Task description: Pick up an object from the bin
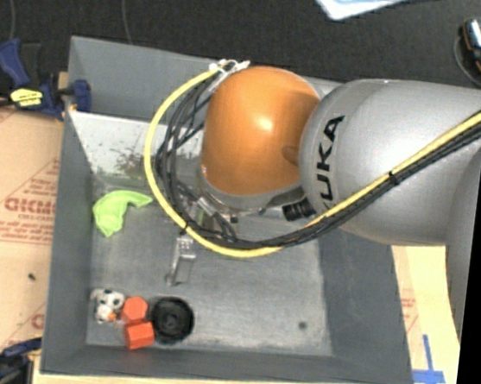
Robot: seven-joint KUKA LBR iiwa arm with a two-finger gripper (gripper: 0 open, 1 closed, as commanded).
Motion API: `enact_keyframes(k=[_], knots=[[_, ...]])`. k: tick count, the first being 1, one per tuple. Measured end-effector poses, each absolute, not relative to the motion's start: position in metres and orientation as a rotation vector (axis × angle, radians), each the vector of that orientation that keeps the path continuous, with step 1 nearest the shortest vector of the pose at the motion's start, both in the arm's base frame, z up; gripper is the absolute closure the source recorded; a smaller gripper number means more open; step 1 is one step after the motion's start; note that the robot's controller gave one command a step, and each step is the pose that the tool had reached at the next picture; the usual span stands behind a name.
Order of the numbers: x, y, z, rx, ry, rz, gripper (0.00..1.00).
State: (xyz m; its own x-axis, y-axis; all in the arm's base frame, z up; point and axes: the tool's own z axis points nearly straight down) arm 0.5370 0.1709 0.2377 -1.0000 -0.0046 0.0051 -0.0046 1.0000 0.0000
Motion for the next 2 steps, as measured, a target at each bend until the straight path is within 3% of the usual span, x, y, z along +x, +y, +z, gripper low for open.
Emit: enact_keyframes(k=[1,2], knots=[[0.539,0.170,0.242,0.000,-3.145,-0.003,0.00],[0.495,0.148,0.119,0.154,-3.140,-0.002,0.00]])
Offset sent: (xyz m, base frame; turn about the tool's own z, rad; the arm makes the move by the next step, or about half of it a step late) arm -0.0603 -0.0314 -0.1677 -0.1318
